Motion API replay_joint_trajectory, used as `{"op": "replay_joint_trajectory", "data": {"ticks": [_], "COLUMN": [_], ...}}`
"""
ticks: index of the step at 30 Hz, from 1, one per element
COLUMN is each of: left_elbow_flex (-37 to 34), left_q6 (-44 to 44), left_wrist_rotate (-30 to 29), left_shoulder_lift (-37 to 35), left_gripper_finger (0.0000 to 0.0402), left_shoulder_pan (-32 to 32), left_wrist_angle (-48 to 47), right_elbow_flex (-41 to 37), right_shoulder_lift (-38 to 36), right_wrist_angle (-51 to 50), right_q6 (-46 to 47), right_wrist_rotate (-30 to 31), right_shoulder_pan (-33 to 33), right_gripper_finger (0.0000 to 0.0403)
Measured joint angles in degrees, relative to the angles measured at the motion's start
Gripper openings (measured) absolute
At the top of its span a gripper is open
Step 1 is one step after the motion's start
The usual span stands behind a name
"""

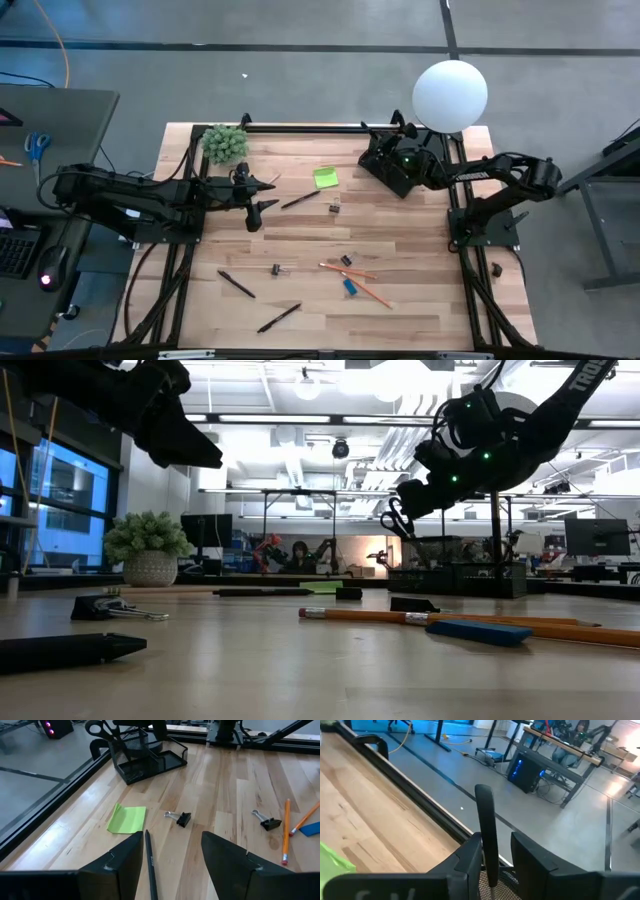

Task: Pick and place office supplies into organizer
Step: Put the black scissors into the black desk organizer

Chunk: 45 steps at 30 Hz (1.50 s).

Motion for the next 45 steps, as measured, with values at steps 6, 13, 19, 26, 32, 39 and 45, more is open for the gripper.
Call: {"op": "replay_joint_trajectory", "data": {"ticks": [6, 13, 19, 26, 32, 39, 45], "left_elbow_flex": [0.0, 0.0, 0.0, 0.0, 0.0, 0.0, 0.0], "left_q6": [0.0, 0.0, 0.0, 0.0, 0.0, 0.0, 0.0], "left_wrist_rotate": [0.0, 0.0, 0.0, 0.0, 0.0, 0.0, 0.0], "left_shoulder_lift": [0.0, 0.0, 0.0, 0.0, 0.0, 0.0, 0.0], "left_gripper_finger": [0.0188, 0.0189, 0.0189, 0.0188, 0.0188, 0.0189, 0.0189], "left_shoulder_pan": [0.0, 0.0, 0.0, 0.0, 0.0, 0.0, 0.0], "left_wrist_angle": [0.0, -0.2, -0.2, -0.3, -0.6, -0.9, -1.0], "right_elbow_flex": [0.0, 0.0, 0.0, 3.4, 12.9, 21.2, 21.1], "right_shoulder_lift": [0.0, 0.0, -0.1, -0.2, -0.3, -0.3, -0.3], "right_wrist_angle": [0.0, 0.4, 0.5, -2.3, -21.2, -42.9, -43.2], "right_q6": [-1.2, -1.5, -1.8, -6.8, -3.0, 6.8, 9.7], "right_wrist_rotate": [-1.4, 1.1, 2.5, 9.9, 10.1, 10.0, 4.5], "right_shoulder_pan": [0.0, 0.2, 1.6, 6.3, 7.5, 4.7, 1.7], "right_gripper_finger": [0.0033, 0.0034, 0.0013, 0.0026, 0.0011, 0.0027, 0.0021]}}
